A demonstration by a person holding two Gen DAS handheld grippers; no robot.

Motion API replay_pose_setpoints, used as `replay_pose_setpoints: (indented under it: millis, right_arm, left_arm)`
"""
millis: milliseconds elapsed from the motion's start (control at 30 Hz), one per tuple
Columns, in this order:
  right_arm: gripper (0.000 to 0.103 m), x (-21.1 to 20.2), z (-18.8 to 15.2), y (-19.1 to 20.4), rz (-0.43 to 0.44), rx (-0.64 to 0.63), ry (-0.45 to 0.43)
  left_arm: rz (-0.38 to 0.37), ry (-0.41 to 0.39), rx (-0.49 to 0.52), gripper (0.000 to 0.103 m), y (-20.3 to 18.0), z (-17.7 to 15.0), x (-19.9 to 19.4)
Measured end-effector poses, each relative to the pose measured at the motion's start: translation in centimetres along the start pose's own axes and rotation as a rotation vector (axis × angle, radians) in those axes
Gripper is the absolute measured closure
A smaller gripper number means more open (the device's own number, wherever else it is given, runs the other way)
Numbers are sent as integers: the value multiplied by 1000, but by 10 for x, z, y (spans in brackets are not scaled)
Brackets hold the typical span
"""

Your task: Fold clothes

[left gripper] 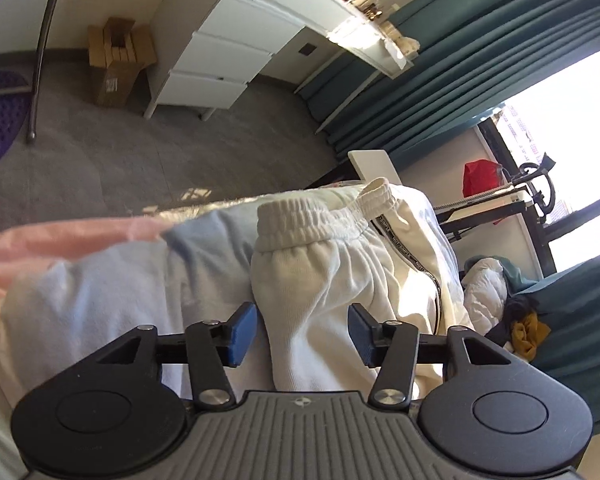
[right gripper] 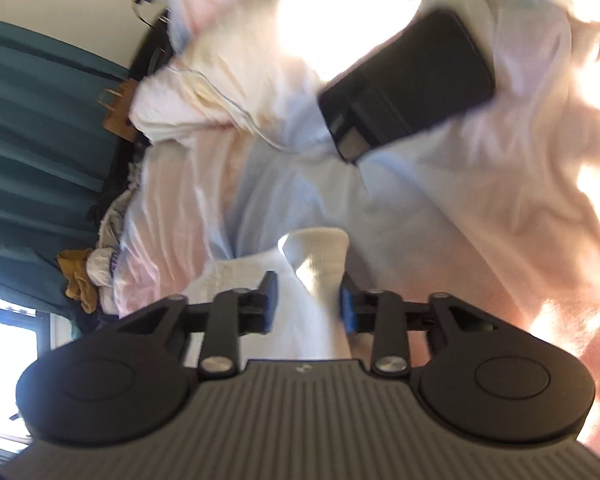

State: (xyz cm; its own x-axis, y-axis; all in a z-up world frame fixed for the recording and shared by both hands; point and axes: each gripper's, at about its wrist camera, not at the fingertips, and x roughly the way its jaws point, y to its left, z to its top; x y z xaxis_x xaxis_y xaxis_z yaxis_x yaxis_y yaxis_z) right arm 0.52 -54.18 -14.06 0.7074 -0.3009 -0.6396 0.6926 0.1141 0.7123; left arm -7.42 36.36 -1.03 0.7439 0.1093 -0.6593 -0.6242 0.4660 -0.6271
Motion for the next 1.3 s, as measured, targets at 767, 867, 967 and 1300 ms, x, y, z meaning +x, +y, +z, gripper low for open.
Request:
replay_pose_setpoints:
  millis: [767, 867, 967, 1300]
  right_arm:
    - [33, -49, -164, 102, 473, -846, 118]
    - [33, -47, -183, 106, 516, -906, 173]
    - [33, -45, -200, 110, 555, -963, 210]
    - [33, 20, -256, 172, 593, -1137, 364]
  left_arm:
    - [-193, 59, 787, 31, -211, -225, 89]
    - [-187, 71, 836, 31, -218, -244, 104]
    - [-187, 71, 858, 31, -220, -254, 114]
    - [-187, 46, 897, 30, -214, -245, 145]
